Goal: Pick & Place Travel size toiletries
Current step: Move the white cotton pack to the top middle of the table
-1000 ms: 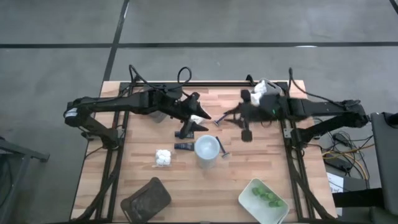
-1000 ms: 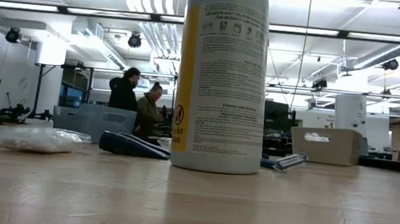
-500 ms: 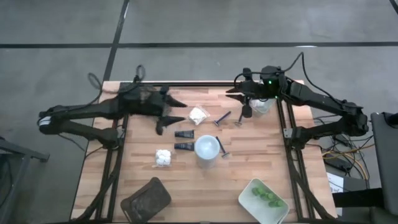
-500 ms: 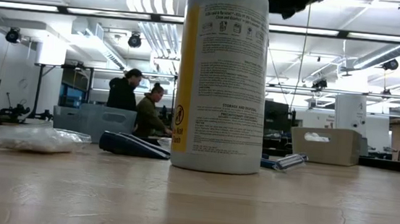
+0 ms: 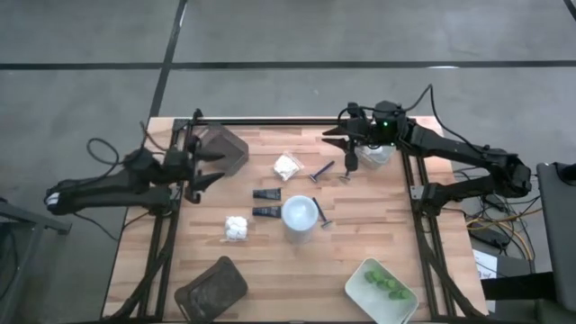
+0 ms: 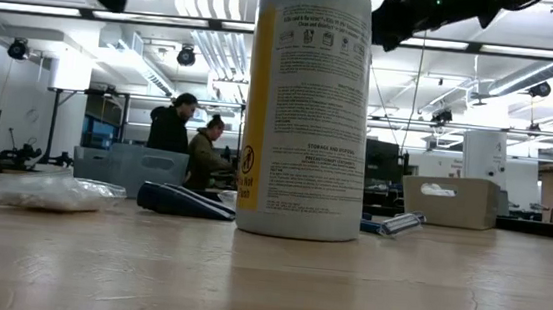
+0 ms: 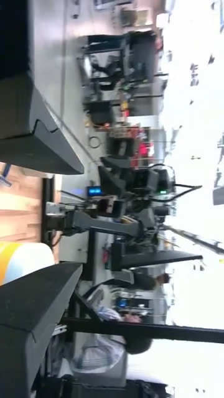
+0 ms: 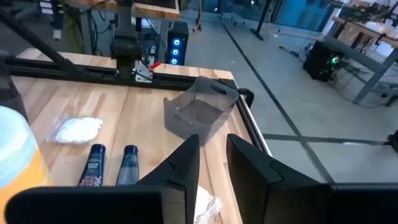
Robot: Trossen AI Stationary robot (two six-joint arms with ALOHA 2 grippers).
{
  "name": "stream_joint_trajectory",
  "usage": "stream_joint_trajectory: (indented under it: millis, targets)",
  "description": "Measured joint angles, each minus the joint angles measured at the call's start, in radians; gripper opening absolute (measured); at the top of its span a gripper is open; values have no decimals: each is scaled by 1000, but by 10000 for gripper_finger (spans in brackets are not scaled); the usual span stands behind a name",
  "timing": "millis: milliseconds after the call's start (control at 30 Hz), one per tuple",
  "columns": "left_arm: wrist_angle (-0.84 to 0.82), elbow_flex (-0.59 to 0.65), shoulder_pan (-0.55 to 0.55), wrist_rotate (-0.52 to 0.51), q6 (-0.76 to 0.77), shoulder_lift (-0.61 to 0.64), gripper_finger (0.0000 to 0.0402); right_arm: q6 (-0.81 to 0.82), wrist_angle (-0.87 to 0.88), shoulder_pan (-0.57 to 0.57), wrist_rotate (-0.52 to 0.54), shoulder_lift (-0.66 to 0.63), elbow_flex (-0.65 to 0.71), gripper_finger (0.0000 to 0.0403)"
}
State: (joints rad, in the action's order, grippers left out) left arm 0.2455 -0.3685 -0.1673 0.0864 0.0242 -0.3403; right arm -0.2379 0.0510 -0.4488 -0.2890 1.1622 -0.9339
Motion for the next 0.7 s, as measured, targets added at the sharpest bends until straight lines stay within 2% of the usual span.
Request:
stream_joint_trajectory:
  millis: [400, 700]
  targets:
    - [0, 193, 0, -2, -5, 300, 248, 124, -45, 1, 0, 70, 13, 107]
    - [22, 253, 0, -1, 123, 337, 248, 184, -44, 1, 0, 123, -3, 125]
